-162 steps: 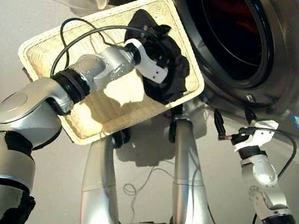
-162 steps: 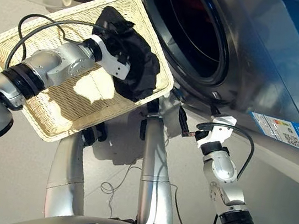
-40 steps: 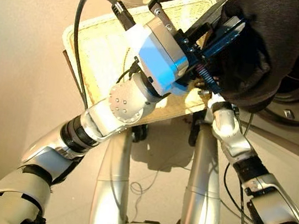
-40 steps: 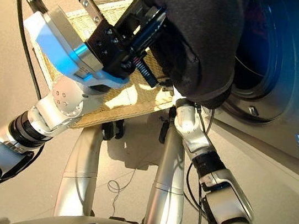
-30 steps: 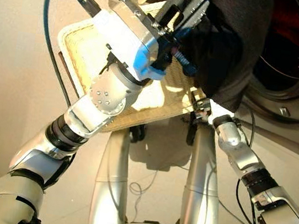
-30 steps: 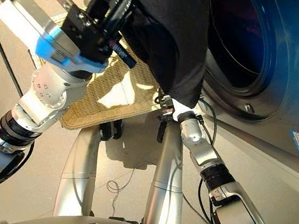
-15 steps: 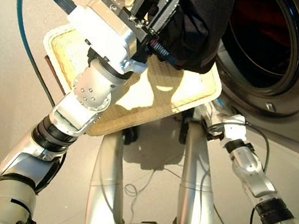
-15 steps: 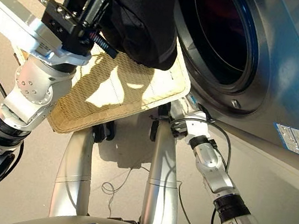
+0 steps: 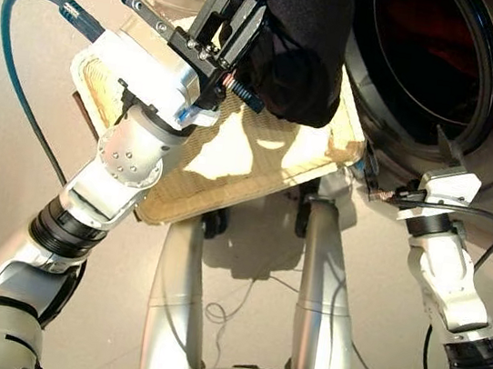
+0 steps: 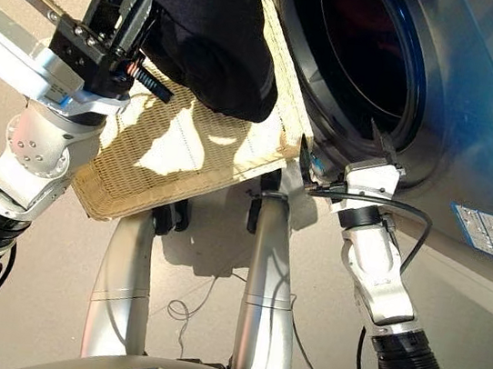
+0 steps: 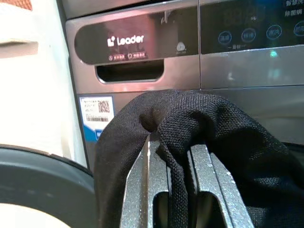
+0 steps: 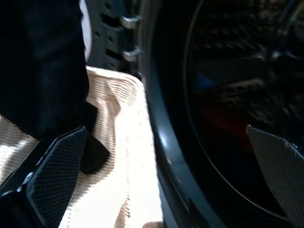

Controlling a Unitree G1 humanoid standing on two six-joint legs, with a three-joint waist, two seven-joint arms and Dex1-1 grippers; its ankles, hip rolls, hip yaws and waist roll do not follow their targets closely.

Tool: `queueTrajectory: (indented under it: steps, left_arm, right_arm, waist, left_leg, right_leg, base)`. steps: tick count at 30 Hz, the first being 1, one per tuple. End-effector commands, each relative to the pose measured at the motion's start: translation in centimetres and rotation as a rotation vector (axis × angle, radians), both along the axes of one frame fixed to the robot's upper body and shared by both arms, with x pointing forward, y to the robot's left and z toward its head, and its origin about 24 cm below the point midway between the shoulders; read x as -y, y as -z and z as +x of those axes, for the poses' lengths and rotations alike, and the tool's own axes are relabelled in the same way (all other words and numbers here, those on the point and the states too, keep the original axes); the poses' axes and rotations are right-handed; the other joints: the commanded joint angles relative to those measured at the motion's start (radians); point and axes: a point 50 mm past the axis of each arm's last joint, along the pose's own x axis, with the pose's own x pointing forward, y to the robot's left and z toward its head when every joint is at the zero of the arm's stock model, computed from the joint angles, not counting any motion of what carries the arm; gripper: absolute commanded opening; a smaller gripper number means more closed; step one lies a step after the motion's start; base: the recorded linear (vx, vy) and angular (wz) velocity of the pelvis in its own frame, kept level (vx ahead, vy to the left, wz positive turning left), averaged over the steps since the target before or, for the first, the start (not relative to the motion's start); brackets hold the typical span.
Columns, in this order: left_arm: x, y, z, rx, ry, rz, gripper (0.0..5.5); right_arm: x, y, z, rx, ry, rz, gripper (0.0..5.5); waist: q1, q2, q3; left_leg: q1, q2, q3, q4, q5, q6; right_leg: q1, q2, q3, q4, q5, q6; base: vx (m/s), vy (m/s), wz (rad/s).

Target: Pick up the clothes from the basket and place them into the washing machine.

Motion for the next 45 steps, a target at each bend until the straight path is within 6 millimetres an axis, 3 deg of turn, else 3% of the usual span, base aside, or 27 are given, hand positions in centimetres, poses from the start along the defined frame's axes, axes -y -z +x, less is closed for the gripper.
queueTrajectory:
  steps: [1, 15, 28, 34, 39, 45]
  left_arm:
    - [0.3, -2.2, -3.3, 0.177, 0.149, -0.058, 0.0]
    - [1.8, -1.7, -3.1, 0.12, 0.232, -0.044, 0.0]
    - [4.2, -2.4, -3.8, 0.136, 0.336, -0.088, 0.0]
    - [5.5, -2.7, -4.2, 0.139, 0.384, -0.096, 0.0]
    - [6.0, -2.8, -4.4, 0.126, 0.419, -0.121, 0.0]
    - [6.1, -2.6, -3.9, 0.101, 0.394, -0.137, 0.0]
  right_arm:
    - [-1.8, -3.6, -1.0, 0.152, -0.164, -0.001, 5.5]
    - [-6.6, -5.3, 1.3, 0.065, -0.459, -0.032, 5.5]
    - [-10.5, -5.2, 3.7, 0.024, -0.476, -0.06, 5.5]
    - [-12.3, -4.1, 5.5, -0.046, -0.444, -0.063, 5.5]
    - [-13.6, -5.4, 5.9, -0.011, -0.424, 0.034, 5.5]
    - [-13.0, -7.1, 5.5, 0.064, -0.386, 0.144, 5.5]
  waist:
    - [0.01, 0.024, -0.026]
    - [0.036, 0.019, -0.017]
    - [0.056, 0.022, -0.017]
    - [0.065, 0.025, -0.019]
    - [0.071, 0.026, -0.015]
    - [0.07, 0.024, -0.013]
  left_leg:
    - [-0.035, 0.01, -0.005, -0.057, 0.064, 0.045]
    - [-0.028, 0.013, -0.004, -0.046, 0.063, 0.047]
    - [-0.032, 0.007, -0.004, -0.046, 0.065, 0.049]
    - [-0.035, 0.001, -0.005, -0.047, 0.068, 0.049]
    - [-0.031, 0.001, -0.001, -0.057, 0.072, 0.051]
    - [-0.028, -0.003, -0.003, -0.061, 0.071, 0.053]
  right_leg:
    - [0.043, -0.015, -0.005, 0.003, -0.015, -0.067]
    - [0.043, -0.022, -0.009, 0.013, -0.014, -0.07]
    - [0.037, -0.023, -0.013, 0.015, -0.012, -0.071]
    - [0.035, -0.023, -0.014, 0.017, -0.012, -0.073]
    - [0.036, -0.026, -0.014, 0.011, -0.008, -0.072]
    - [0.041, -0.024, -0.012, 0.007, -0.01, -0.071]
  base:
    - [0.0, 0.0, 0.0]
    - [0.0, 0.0, 0.0]
    - [0.0, 0.0, 0.0]
    - [0.0, 0.0, 0.0]
    - [0.0, 0.0, 0.0]
    - [0.0, 0.0, 0.0]
